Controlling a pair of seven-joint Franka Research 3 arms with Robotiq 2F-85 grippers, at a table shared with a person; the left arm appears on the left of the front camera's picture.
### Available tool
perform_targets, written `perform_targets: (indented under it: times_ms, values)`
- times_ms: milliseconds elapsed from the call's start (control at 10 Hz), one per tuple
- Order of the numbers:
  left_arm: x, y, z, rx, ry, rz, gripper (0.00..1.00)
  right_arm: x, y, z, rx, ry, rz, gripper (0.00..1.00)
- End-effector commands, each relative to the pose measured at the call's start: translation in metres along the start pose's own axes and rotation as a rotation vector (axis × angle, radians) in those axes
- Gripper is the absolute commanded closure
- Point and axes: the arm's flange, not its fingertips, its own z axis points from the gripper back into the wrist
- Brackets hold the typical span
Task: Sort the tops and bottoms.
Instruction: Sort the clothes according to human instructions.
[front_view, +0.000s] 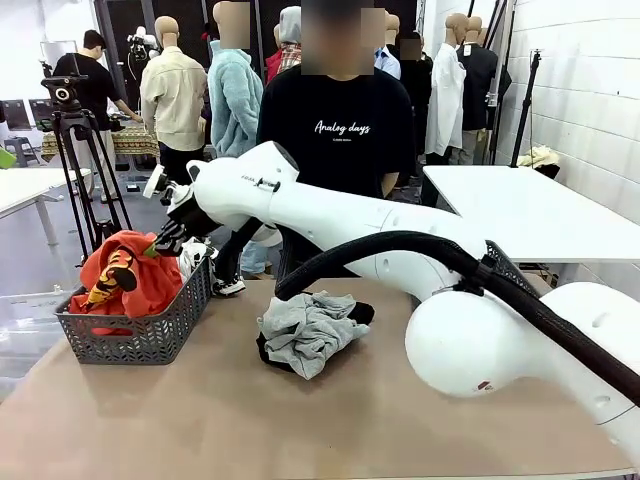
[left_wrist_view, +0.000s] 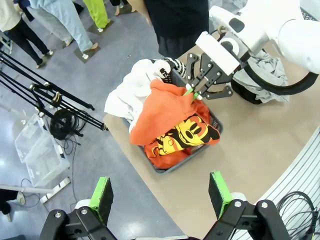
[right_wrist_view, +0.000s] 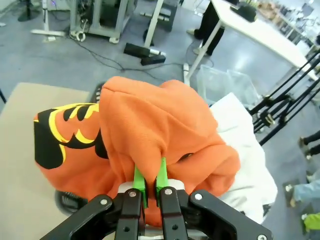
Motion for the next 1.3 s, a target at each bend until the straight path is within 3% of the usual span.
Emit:
perform_targets:
  times_ms: [0,300,500,600,1000,1100,1200]
  values:
    - [0.0,0.0,0.0,0.013,0.013,0.001,0.0,0.051,-0.141,-0.112,0.045,0.021,-0.016,1.0]
    - [0.0,0.0,0.0,0.013,0.013,0.001,0.0,0.027,-0.146,-0.146,0.115,0.067,-0.066,1.0]
    - [0.0,0.0,0.0,0.013,0.013,0.001,0.0,0.021,-0.148,-0.153,0.109,0.03,-0.094,1.0]
    - [0.0,0.0,0.0,0.013,0.013,0.001,0.0,0.024,-0.149,-0.15,0.104,0.021,-0.089,0.91]
    - [0.0,0.0,0.0,0.013,0.013,0.001,0.0,0.034,-0.149,-0.129,0.061,-0.015,-0.086,0.14]
    - [0.0,0.0,0.0,0.013,0.013,0.001,0.0,0.038,-0.149,-0.122,0.05,-0.023,-0.085,0.0]
    - [0.0,0.0,0.0,0.013,0.013,0.001,0.0,0.044,-0.149,-0.113,0.037,-0.043,-0.081,0.0]
